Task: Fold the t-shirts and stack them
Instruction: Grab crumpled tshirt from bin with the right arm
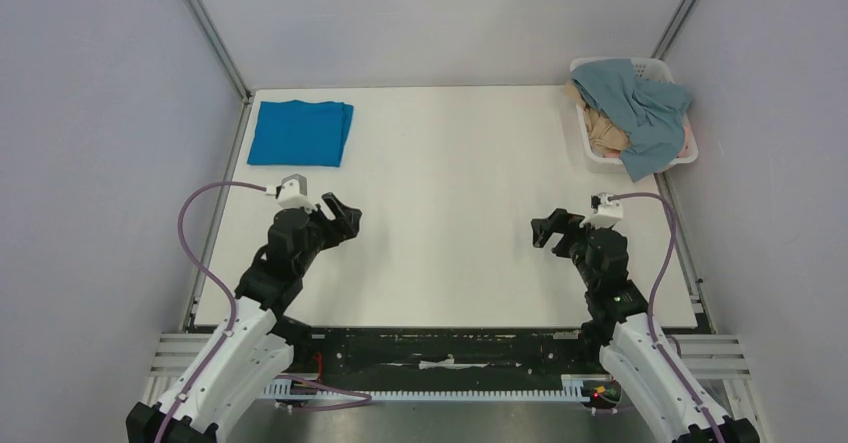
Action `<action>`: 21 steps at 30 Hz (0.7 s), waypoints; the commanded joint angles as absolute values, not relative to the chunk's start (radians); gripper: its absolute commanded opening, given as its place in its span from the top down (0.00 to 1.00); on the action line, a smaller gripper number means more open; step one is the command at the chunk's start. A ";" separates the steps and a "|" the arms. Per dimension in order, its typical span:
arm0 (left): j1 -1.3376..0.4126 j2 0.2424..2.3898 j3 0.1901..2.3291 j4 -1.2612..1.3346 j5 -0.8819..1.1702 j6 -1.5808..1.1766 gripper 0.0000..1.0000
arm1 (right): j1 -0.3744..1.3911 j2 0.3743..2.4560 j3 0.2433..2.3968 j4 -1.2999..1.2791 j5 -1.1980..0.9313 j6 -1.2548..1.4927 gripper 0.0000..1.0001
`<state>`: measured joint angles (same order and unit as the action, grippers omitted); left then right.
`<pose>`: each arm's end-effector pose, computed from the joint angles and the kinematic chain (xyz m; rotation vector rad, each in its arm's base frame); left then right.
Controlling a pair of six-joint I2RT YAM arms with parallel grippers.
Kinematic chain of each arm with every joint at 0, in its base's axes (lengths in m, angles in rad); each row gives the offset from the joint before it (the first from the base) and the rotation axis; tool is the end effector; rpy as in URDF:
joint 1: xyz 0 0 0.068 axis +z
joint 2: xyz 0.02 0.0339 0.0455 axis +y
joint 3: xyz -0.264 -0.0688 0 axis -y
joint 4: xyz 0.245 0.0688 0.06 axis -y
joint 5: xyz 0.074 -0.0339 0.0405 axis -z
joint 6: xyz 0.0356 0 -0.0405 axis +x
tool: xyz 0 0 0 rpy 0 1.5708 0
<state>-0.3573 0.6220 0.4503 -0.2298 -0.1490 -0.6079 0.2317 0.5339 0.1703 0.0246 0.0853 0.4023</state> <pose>0.1495 -0.0502 0.2419 -0.3474 1.9690 -0.4813 0.1431 0.0306 0.1804 0.2217 1.9109 0.3462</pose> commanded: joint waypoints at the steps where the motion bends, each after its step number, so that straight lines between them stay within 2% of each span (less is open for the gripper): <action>1: -0.360 0.622 0.470 -0.184 -0.131 -0.633 0.15 | 0.231 0.584 0.268 0.225 -0.034 0.506 0.02; 5: -0.358 0.618 0.469 -0.179 -0.126 -0.635 0.15 | 0.230 0.718 0.439 0.206 -0.007 0.493 0.02; 11: -0.359 0.606 0.454 -0.187 -0.145 -0.639 0.15 | 0.216 1.032 0.819 0.052 0.329 0.284 0.02; 14: -0.358 0.603 0.453 -0.192 -0.155 -0.639 0.15 | 0.143 1.238 1.061 -0.080 0.447 0.195 0.02; 18: -0.359 0.614 0.448 -0.181 -0.163 -0.640 0.15 | -0.007 1.464 1.293 -0.137 0.440 0.139 0.02; 21: -0.359 0.642 0.449 -0.166 -0.164 -0.637 0.15 | -0.100 1.637 1.461 -0.096 0.257 0.000 0.02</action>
